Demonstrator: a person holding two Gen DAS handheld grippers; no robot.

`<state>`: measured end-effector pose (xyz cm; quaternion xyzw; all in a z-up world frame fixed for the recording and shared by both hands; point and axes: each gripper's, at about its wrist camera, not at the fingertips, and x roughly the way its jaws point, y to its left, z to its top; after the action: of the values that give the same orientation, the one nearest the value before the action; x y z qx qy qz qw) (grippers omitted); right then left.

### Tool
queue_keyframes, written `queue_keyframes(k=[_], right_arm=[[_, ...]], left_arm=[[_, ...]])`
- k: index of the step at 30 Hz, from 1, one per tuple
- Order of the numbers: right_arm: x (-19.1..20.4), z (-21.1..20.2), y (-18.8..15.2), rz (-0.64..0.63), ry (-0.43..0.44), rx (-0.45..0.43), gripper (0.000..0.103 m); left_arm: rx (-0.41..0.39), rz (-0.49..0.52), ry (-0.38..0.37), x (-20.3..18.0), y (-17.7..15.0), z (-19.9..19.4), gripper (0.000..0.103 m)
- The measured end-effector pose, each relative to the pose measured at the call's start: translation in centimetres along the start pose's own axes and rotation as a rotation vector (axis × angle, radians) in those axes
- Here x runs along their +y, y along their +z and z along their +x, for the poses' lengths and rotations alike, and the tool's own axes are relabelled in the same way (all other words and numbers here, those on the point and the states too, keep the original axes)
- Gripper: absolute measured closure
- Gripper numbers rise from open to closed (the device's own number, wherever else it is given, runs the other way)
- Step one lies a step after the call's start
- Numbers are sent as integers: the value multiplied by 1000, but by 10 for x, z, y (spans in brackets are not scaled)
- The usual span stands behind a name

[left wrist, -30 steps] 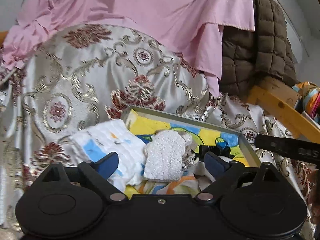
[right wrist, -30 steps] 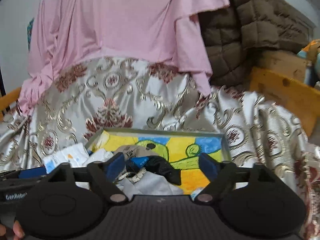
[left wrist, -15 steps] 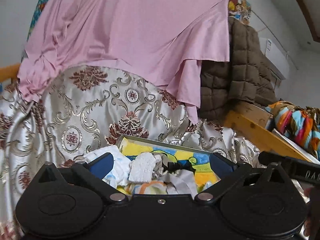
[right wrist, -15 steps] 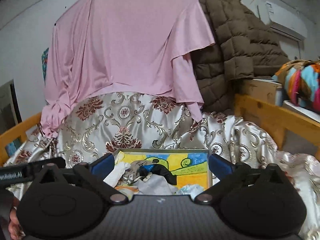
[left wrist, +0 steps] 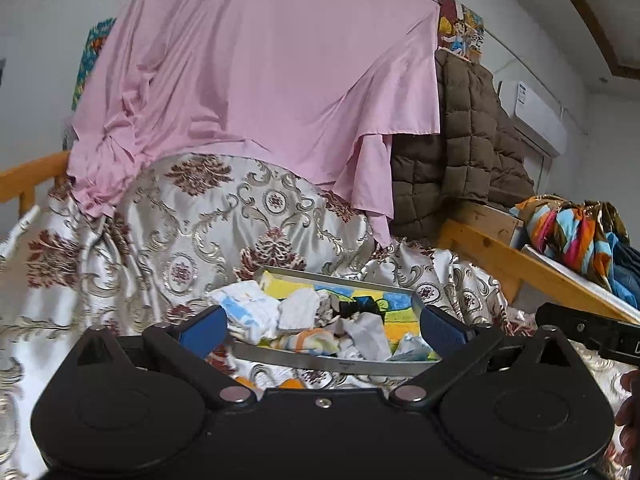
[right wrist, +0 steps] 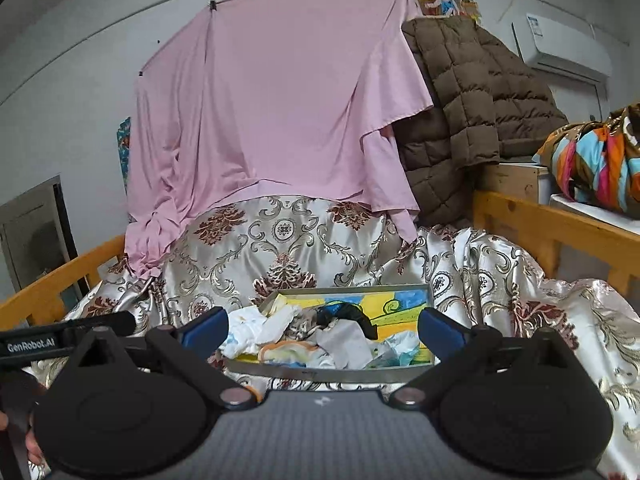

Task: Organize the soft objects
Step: 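Move both open tools back from the tray toward the remaining items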

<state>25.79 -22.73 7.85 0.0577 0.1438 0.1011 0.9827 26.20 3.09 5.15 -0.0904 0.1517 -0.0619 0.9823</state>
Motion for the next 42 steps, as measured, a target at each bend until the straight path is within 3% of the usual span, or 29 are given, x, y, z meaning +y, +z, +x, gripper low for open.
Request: queue_keyframes(k=[19,24,42], right_arm=[[37,-68,-62,-33,-78,13,0],[42,-73,-74,-18,-81,48,0],[64,-64,-109,-84,-63,180,0]], left_arm=[[80,-23,122,18,-41,-88,1],[141,0,186,20,-50,-97,1],[289,-87,370,40,-64,-96,1]])
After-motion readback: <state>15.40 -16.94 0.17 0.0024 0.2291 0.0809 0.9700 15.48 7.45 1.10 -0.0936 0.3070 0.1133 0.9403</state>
